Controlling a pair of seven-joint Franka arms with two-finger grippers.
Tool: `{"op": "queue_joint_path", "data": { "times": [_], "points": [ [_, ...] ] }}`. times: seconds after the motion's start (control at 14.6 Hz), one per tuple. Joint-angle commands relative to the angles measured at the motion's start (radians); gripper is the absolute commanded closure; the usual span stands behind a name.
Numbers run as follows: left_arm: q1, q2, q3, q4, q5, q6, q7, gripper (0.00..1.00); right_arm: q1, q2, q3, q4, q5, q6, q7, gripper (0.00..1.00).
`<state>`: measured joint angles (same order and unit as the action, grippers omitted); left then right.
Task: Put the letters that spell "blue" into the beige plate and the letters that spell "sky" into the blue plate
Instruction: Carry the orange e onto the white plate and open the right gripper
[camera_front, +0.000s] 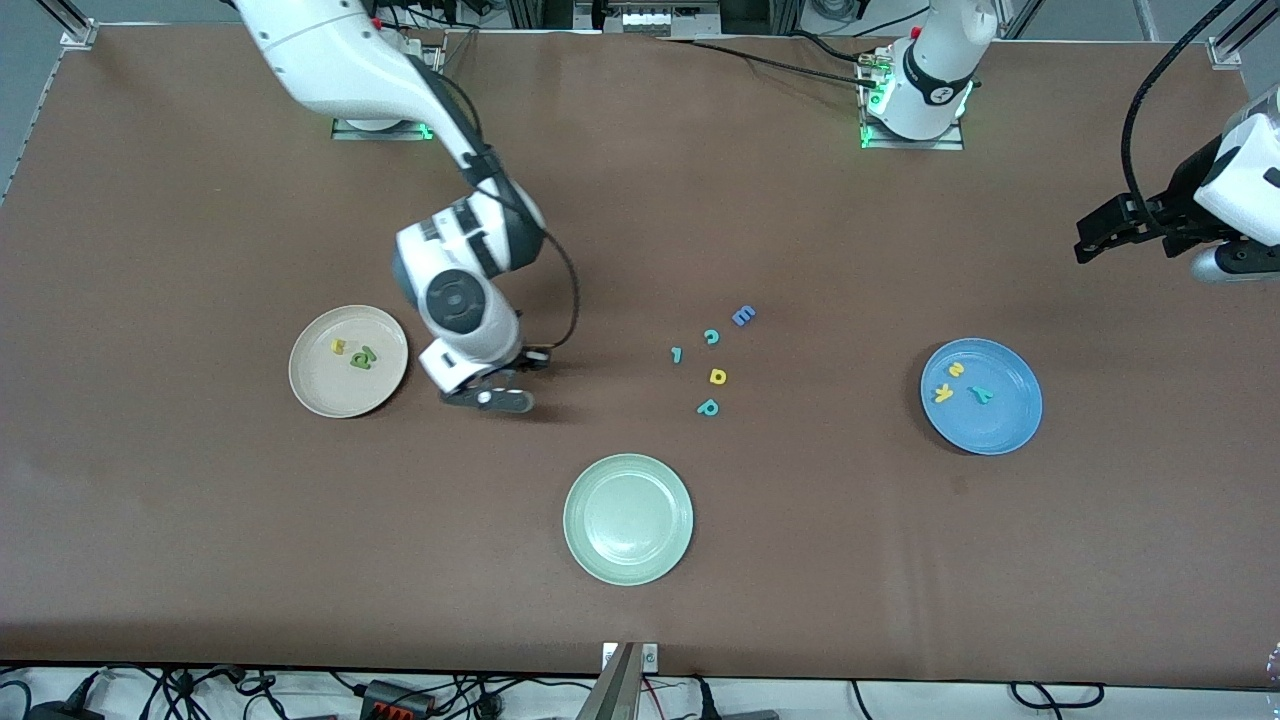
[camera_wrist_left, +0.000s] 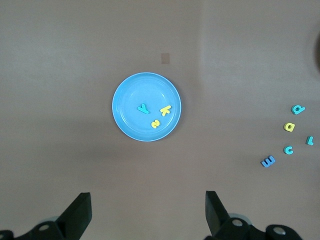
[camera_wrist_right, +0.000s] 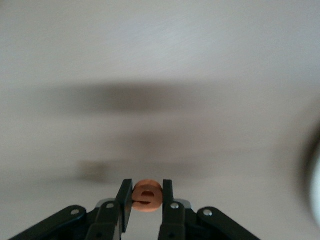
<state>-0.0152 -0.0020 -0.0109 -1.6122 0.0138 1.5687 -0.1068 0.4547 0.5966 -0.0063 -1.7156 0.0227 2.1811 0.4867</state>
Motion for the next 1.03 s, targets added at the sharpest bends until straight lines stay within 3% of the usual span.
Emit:
{"op": "queue_joint_path", "data": {
  "times": [0.0,0.48,0.96],
  "points": [
    [0.0,0.014,0.0,0.032,-0.015,-0.024,0.001,0.0,-0.126,-0.076,0.014,-0.111,0.006,-0.014,-0.207,0.98],
    [0.0,0.014,-0.001,0.032,-0.015,-0.024,0.001,0.0,-0.321,-0.158,0.014,-0.268,0.002,-0.012,-0.543,0.98],
    [0.0,0.014,0.0,0.032,-0.023,-0.024,0.001,0.0,-0.323,-0.176,0.014,-0.367,0.002,0.069,-0.547,0.93]
  ]
}}
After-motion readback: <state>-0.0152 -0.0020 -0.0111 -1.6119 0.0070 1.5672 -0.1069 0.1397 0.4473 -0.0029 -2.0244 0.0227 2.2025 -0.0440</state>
